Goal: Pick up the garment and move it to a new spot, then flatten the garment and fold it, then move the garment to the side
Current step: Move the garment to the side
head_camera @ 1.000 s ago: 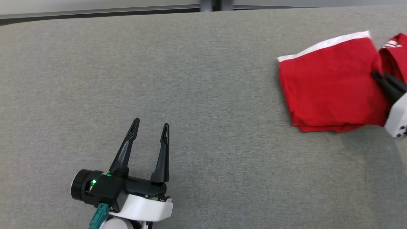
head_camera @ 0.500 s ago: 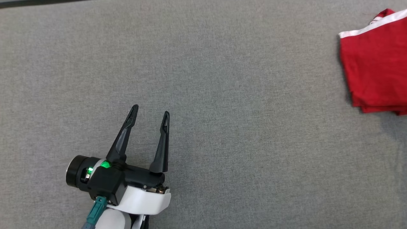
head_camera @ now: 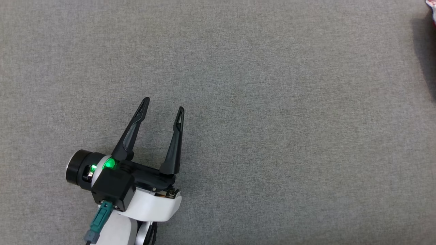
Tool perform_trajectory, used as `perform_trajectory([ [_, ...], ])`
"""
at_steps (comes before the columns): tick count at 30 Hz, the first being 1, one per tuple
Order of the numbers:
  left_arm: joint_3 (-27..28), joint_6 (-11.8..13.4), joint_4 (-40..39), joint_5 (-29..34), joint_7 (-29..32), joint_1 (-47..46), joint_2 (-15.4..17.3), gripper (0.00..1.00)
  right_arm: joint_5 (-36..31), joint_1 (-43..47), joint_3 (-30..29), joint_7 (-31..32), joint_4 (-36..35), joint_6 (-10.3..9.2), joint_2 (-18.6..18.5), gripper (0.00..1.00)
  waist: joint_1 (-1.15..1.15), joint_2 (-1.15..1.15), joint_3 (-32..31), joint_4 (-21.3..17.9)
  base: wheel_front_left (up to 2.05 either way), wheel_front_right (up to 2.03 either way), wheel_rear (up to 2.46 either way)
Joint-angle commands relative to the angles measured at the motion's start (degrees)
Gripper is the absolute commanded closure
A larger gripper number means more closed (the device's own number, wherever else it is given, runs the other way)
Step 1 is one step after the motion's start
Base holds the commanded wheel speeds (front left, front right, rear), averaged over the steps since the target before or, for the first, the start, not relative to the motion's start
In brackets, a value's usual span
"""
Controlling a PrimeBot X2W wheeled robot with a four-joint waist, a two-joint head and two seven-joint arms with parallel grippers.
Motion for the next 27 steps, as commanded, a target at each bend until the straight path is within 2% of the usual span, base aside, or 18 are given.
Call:
perform_trajectory([
  [1,-0.03,-0.29,-0.38,0.46,-0.06,-1.13,0.19,0.0,-0.61,0.32,-1.21,-1.0,2.12,-0.14,0.68,1.0,0.0,0.0,0.72,0.54,0.0,0.0,0.0],
  [10,-0.14,-0.68,-0.05,1.09,-0.06,-1.51,0.2,0.0,-4.42,-1.83,-5.83,-4.58,12.9,-0.14,5.05,0.98,0.0,0.0,1.71,1.56,0.0,0.0,0.0],
  [11,-0.22,-0.72,0.02,1.06,-0.06,-1.56,0.19,0.0,-5.48,-2.59,-6.34,-5.57,14.42,-0.14,5.2,0.8,0.0,0.0,1.65,1.68,0.0,0.0,0.0],
  [12,-0.29,-0.72,0.06,1.04,-0.06,-1.65,0.2,0.0,-6.75,-3.6,-7.01,-6.99,16.12,-0.14,5.43,0.0,0.0,0.0,1.54,1.78,0.0,0.0,0.0],
  [17,-0.69,-0.24,0.74,0.44,-0.06,-1.3,0.2,0.0,-14.88,-7.67,-8.31,-11.8,22.73,-0.13,8.94,0.0,0.0,0.0,-0.32,1.97,0.0,0.0,0.0],
  [20,-0.86,0.28,1.1,-0.2,-0.06,-0.47,0.2,0.0,-18.77,-8.11,-8.68,-12.65,23.9,-0.13,12.76,0.0,0.0,0.0,-2.4,1.92,0.0,0.0,0.0],
  [22,-0.97,0.58,1.42,-0.81,-0.07,0.21,0.21,0.0,-20.31,-7.2,-9.5,-13.01,22.86,-0.13,15.71,0.0,0.0,0.0,-4.21,1.89,0.0,0.0,0.0],
  [27,-1.24,2.63,2.49,-2.51,-0.07,1.71,0.2,0.0,-24.06,0.13,-14.26,-12.94,14.29,-0.13,23.18,0.0,0.0,0.0,-9.5,2.26,0.0,0.0,0.0],
])
